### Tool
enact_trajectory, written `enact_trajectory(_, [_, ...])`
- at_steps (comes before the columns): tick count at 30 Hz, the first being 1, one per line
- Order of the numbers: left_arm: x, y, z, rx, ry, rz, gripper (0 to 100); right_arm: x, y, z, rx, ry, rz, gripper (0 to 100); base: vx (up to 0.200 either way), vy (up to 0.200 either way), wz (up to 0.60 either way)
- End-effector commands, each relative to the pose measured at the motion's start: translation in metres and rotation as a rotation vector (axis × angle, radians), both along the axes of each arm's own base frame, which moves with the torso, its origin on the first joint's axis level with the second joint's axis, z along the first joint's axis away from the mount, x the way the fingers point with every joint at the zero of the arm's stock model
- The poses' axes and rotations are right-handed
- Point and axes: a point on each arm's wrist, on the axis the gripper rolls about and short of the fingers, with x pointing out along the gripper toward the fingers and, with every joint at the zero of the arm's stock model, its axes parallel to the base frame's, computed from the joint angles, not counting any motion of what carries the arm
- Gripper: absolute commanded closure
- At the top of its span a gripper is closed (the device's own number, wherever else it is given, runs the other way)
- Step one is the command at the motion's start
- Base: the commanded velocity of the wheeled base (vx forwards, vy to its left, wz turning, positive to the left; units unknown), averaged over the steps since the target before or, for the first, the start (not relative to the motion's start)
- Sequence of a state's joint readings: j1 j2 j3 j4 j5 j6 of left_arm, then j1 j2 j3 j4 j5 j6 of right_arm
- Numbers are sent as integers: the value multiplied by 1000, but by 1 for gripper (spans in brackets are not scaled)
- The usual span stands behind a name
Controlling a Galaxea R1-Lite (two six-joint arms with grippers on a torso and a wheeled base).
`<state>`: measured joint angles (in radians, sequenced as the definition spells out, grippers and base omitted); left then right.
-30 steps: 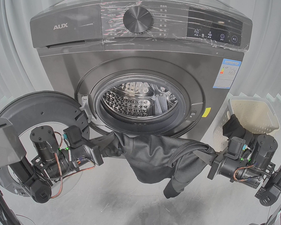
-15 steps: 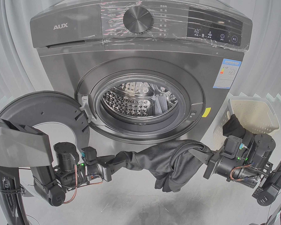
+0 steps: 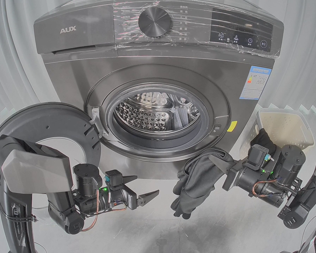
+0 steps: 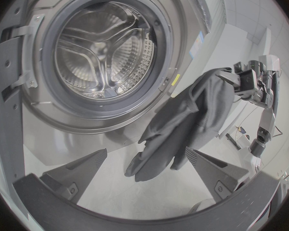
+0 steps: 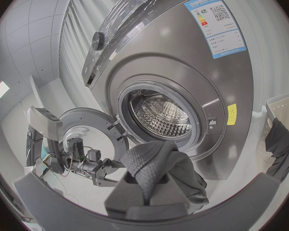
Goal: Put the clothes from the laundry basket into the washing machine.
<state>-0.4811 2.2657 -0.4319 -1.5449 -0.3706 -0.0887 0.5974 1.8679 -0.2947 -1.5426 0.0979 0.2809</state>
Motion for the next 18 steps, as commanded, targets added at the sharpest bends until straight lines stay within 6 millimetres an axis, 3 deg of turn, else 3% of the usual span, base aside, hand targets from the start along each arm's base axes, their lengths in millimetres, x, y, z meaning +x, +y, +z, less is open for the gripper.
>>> enact_trajectory(1, [0,-8,-1,-1,-10,-29,0,5,5,-4,-1,7,-1,100,0,0,0])
enact_trajectory(7, [22,-24,-7,-19,-73,-30,0,1,10,-2,31,24,21,100,0,0,0])
enact_trajectory(18, [39,-36,-17,-28,-106,-33,0,-3,14,-1,34,28,44,100,0,0,0])
